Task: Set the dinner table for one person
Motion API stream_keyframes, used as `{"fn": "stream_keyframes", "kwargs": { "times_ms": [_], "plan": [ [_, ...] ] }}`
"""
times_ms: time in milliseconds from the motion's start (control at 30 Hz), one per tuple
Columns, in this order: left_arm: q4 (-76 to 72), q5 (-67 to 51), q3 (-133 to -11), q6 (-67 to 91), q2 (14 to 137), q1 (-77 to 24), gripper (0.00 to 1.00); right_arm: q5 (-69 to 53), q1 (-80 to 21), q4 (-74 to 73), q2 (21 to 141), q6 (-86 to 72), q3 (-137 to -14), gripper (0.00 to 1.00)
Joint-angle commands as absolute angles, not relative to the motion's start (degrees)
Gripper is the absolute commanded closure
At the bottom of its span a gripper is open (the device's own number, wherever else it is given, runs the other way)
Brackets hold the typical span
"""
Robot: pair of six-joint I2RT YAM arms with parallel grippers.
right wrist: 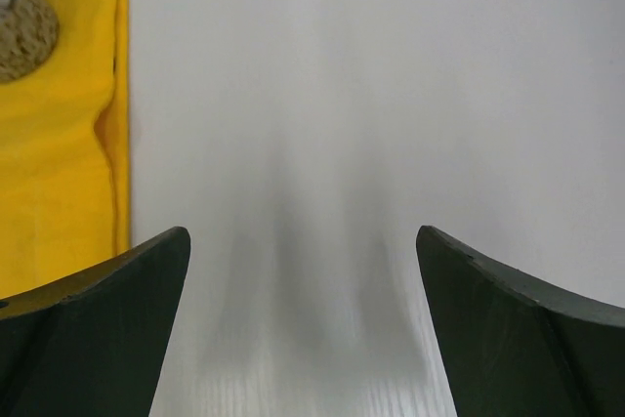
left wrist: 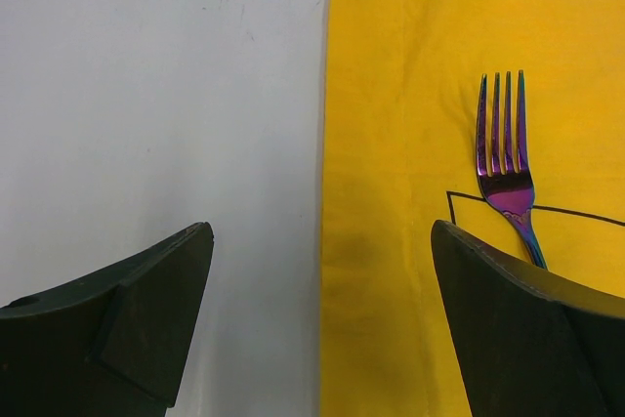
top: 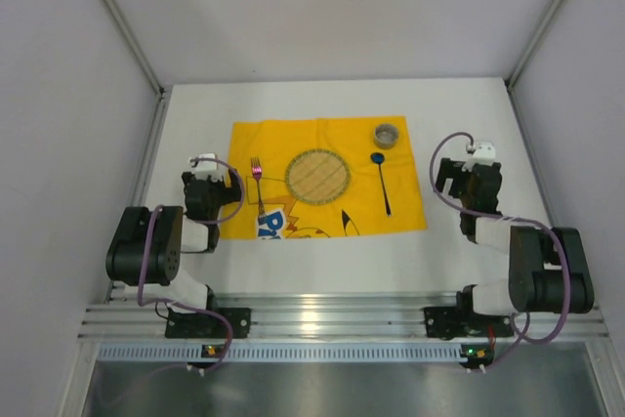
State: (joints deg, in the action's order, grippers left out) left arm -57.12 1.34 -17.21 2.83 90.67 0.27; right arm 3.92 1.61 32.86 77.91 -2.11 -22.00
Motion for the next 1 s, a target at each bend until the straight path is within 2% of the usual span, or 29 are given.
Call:
{"fn": "stream_keyframes", "kwargs": {
  "times_ms": [0,67,167,200,967],
  "plan": [
    [-62.58,1.58,-18.28,2.46,90.09,0.18,0.02,-6.83,5.09,56.4,80.32,-2.82,-19.87,0.0],
    [-62.58,1.58,-18.28,2.46,90.18,0.18,0.02,-8.88,4.23,62.54,80.68,-0.54,-16.09,0.0],
    [-62.58,1.5,-18.28,2.46,90.17,0.18,0.01,-2.4,0.54,68.33,83.13,2.02,-13.72,0.0],
    [-62.58,1.58,-18.28,2.37,90.18,0.18,0.02,-1.85,0.53,64.99,82.27,2.2,-14.76,0.0],
    [-62.58,1.58,-18.28,2.46,90.18,0.18,0.02,1.85,0.44,65.92,83.06,0.97,-14.94,0.0]
  ]
}}
